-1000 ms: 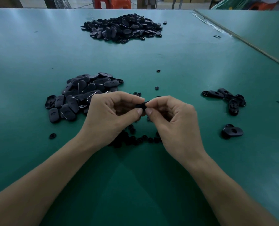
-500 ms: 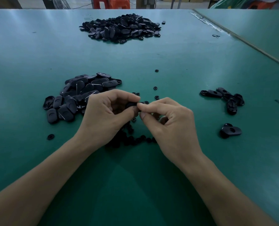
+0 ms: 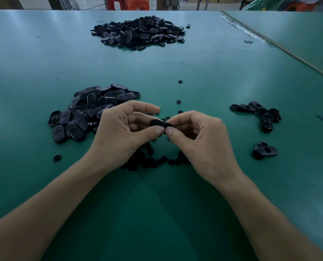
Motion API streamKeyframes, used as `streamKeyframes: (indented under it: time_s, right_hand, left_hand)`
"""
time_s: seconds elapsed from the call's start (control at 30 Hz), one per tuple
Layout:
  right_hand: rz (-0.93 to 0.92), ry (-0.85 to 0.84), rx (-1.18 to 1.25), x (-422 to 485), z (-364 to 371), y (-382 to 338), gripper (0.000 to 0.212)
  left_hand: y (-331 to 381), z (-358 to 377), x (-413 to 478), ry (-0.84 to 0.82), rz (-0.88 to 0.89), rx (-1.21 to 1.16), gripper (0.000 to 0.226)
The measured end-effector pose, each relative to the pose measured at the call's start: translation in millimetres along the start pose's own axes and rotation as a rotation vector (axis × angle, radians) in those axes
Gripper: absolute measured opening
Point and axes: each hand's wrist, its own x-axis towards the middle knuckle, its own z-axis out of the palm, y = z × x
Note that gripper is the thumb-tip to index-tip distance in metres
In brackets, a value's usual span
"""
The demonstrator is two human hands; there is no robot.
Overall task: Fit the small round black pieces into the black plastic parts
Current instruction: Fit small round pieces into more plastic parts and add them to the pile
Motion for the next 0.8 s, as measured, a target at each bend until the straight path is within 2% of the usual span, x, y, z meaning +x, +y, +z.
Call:
streamKeyframes:
  time_s: [0.43,0.6,0.8]
  right_hand:
    - [0.091,-0.003,-0.029,0.1,1.6,-0.2,0.008]
    - [0.066,-0.012,-0.004,-0.8,1.9,-2.6,0.008]
    - [0.032,0.003,-0.027,-1.4,2.5,-4.1,0.008]
  left_hand:
    - [-1.8,0.2,0.4,-0.010,0.045,0.060,0.031]
    - [-1.9,-2.3,0.6,0.012,0.035,0.017,0.033]
    - [-3.9,-3.3,1.6,0.023,0.073,0.077,0.034]
